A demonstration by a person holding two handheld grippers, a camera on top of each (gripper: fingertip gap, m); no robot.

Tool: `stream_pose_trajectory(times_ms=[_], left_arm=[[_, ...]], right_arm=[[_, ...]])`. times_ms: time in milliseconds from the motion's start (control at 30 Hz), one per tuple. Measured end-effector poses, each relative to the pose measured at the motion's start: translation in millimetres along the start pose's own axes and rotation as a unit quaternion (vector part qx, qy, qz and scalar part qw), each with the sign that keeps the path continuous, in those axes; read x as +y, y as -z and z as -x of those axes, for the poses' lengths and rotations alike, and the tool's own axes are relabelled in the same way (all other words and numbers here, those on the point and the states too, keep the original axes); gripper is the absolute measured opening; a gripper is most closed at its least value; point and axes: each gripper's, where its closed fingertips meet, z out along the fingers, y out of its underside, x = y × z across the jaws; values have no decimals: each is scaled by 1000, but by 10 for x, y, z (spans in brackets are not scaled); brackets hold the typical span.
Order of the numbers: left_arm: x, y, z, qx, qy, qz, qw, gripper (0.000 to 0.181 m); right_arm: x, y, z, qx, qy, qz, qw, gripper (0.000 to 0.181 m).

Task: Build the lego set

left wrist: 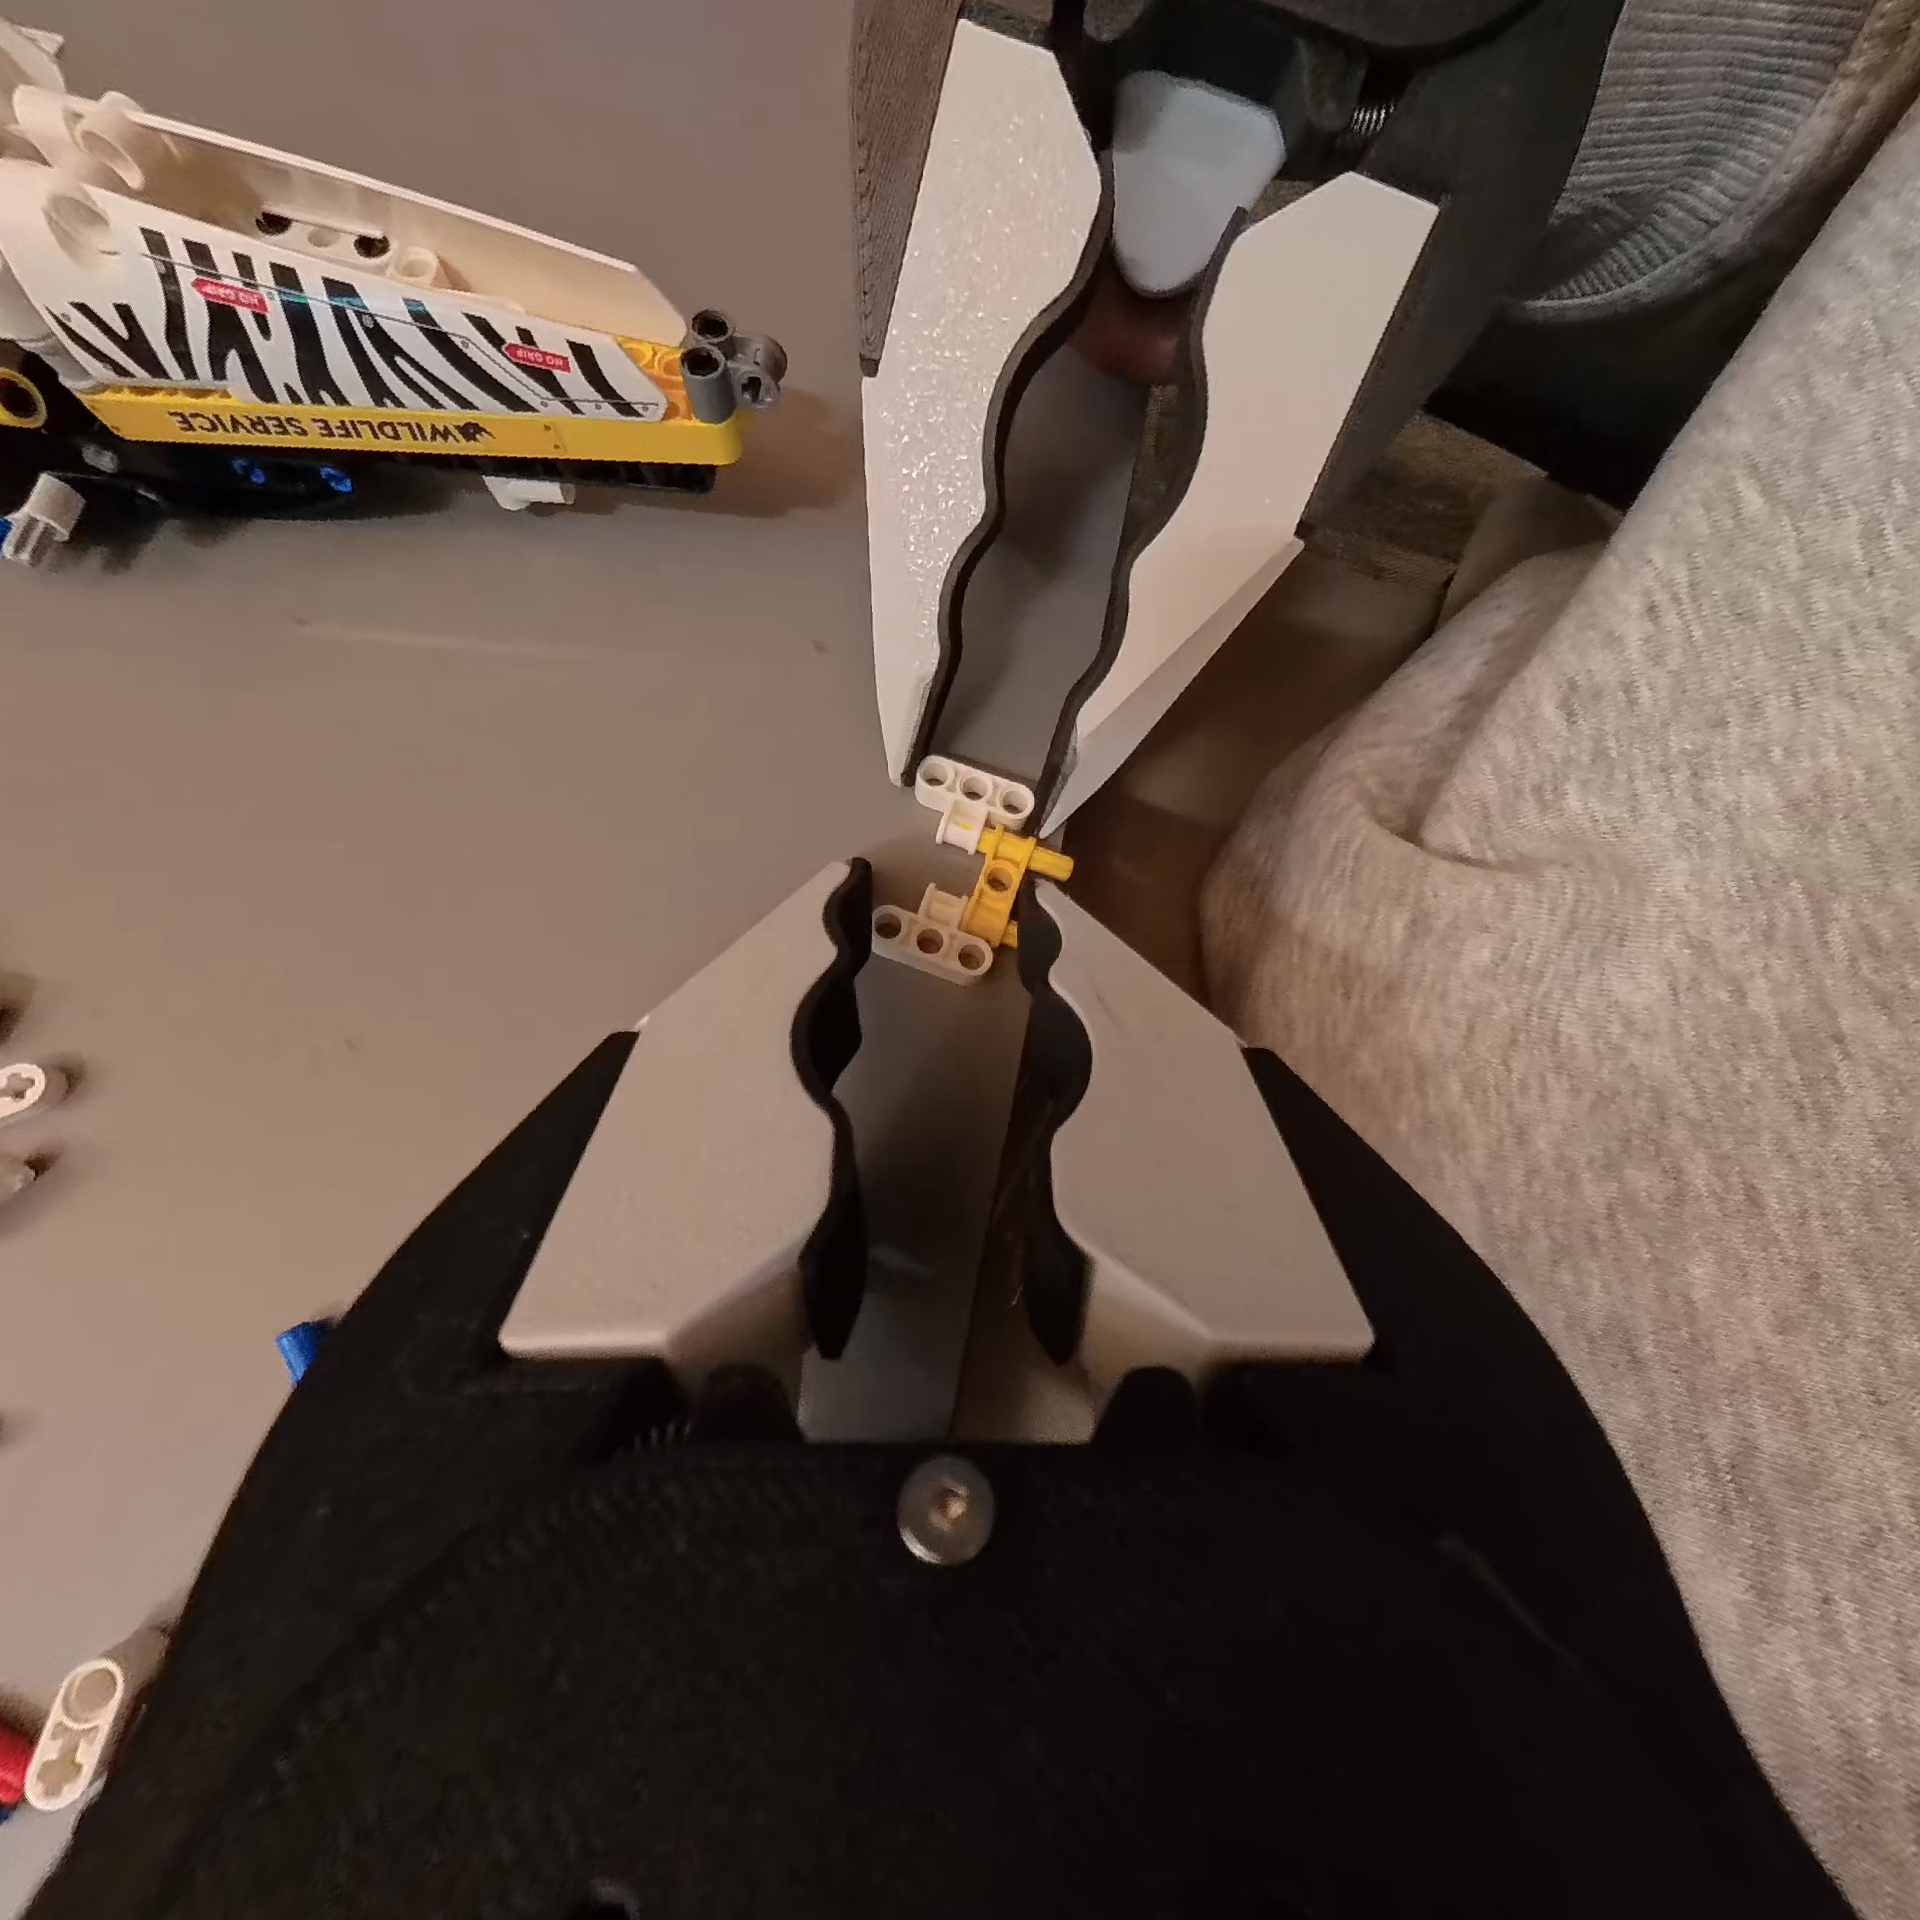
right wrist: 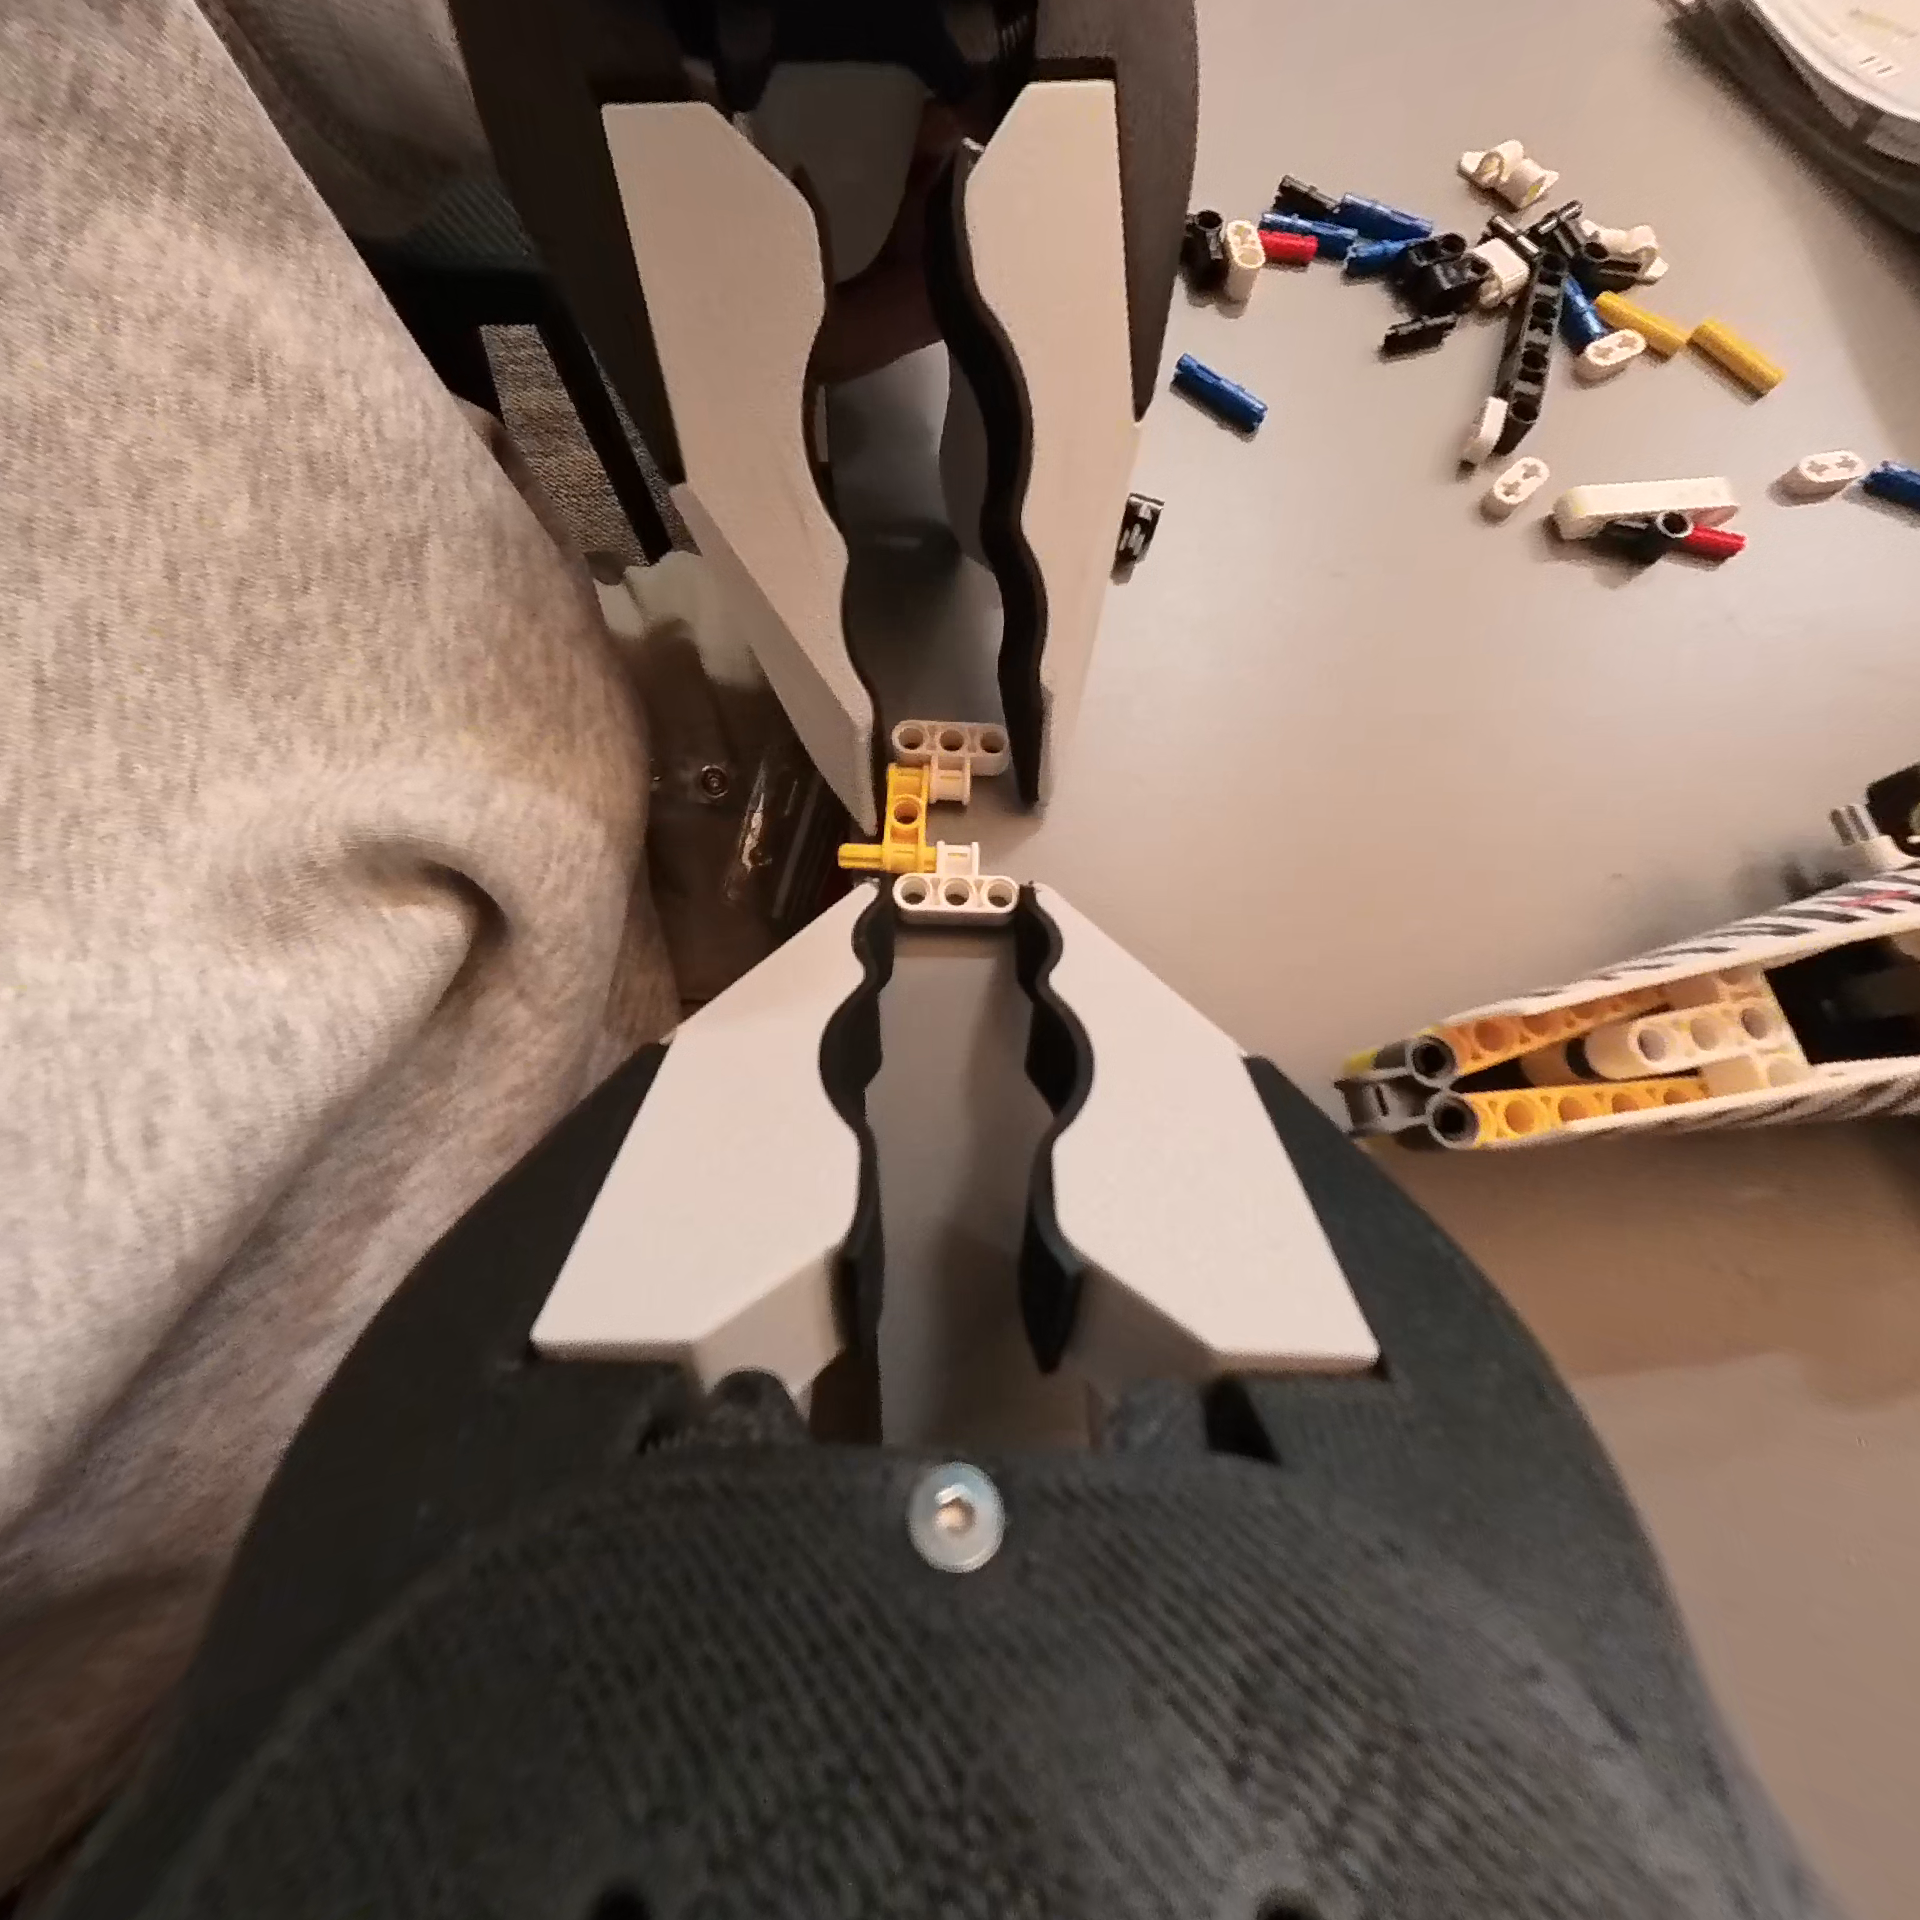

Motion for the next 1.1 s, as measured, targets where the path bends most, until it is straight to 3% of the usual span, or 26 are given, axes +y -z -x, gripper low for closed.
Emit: stream_pose_trajectory(times_ms=[867,1100], left_arm=[[-3,-4,-2,0,-1,0,1000,26],[-14,-6,30,-6,6,-2,1000,22]], right_arm=[[3,9,11,1,-2,0,1000,21],[-9,10,-18,31,2,-2,1000,25]])
